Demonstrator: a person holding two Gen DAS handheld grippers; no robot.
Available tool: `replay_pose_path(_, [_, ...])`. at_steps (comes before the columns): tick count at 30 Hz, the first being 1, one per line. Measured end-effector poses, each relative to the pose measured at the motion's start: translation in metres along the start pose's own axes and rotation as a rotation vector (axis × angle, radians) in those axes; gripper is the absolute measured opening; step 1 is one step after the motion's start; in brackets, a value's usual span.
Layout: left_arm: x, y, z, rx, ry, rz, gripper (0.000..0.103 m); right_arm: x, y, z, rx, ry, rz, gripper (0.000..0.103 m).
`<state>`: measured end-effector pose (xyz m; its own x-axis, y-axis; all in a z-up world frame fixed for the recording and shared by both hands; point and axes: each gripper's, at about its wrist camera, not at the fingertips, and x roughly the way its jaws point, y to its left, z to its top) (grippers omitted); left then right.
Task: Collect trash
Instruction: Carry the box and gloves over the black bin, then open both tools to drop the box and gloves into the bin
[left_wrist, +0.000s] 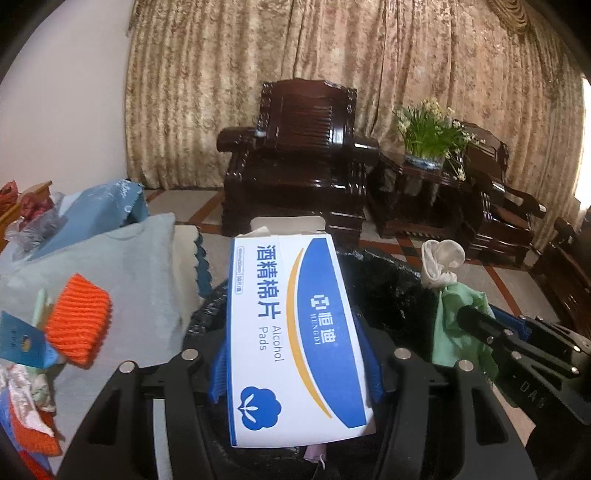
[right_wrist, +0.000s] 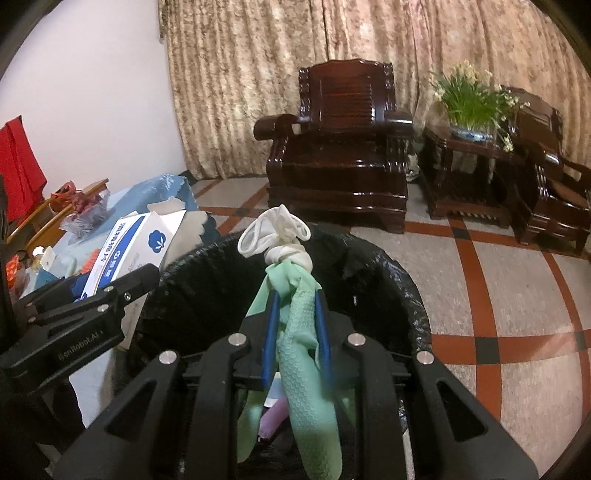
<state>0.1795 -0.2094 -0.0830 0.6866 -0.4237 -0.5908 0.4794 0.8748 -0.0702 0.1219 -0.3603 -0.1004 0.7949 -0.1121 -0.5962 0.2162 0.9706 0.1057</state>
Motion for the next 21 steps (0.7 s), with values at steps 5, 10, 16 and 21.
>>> replay_pose_path(5, [0.006,0.005,0.0,-0.003,0.025,-0.023,0.071,0.007,0.0,-0.006,-0.002,0.018,-0.026,0.046])
replay_pose_path(10, [-0.004,0.02,-0.001,-0.018,0.019,-0.014,0.08,-0.002,0.002,-0.008,0.006,-0.016,-0.054,0.086])
replay_pose_path(16, [-0.039,0.045,-0.003,-0.037,-0.034,0.027,0.092,-0.02,0.022,-0.007,-0.005,-0.057,-0.021,0.098])
replay_pose_path(21, [-0.08,0.082,-0.014,-0.063,-0.07,0.094,0.094,-0.029,0.051,-0.004,-0.013,-0.068,0.043,0.098])
